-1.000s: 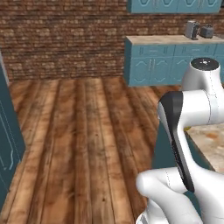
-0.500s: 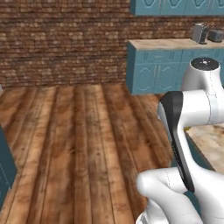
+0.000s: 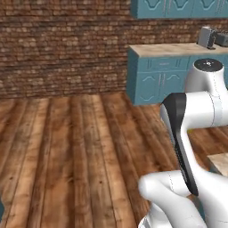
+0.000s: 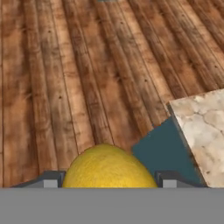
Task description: Retrieve a lemon from the fridge and place it on the cutting board with the fish.
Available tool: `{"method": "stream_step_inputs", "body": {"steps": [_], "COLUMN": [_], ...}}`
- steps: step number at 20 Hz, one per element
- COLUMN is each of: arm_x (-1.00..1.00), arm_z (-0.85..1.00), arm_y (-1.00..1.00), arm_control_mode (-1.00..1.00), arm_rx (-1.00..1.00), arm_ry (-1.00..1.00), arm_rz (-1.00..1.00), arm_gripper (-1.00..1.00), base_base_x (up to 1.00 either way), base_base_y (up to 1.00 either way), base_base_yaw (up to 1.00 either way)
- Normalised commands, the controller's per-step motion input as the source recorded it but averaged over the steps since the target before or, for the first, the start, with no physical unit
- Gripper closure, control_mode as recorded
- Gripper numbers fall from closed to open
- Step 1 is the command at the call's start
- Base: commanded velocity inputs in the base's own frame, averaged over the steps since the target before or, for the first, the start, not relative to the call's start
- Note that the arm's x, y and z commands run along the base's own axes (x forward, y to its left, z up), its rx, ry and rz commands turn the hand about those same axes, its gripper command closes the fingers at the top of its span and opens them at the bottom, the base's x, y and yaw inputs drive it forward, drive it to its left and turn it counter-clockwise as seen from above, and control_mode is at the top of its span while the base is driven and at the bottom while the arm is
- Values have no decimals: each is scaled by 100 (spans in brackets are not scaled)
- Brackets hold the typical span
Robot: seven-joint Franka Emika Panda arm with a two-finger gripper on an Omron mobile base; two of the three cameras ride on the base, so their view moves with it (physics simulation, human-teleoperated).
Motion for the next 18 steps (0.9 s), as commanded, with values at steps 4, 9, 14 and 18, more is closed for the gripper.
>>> {"method": "stream_step_inputs", "body": {"steps": [4, 9, 14, 18], "arm_x": [0, 0, 0, 0], "arm_z": [0, 0, 0, 0], "arm_y": [0, 0, 0, 0], "arm_control_mode": [100, 100, 100, 100], "arm_rx": [0, 0, 0, 0], "arm_ry": [0, 0, 0, 0], "arm_rz": [0, 0, 0, 0], "arm_gripper": [100, 100, 100, 100], "base_base_x": [100, 100, 100, 100], "base_base_y": [27, 20, 28, 28], "base_base_yaw": [-16, -22, -30, -32]}}
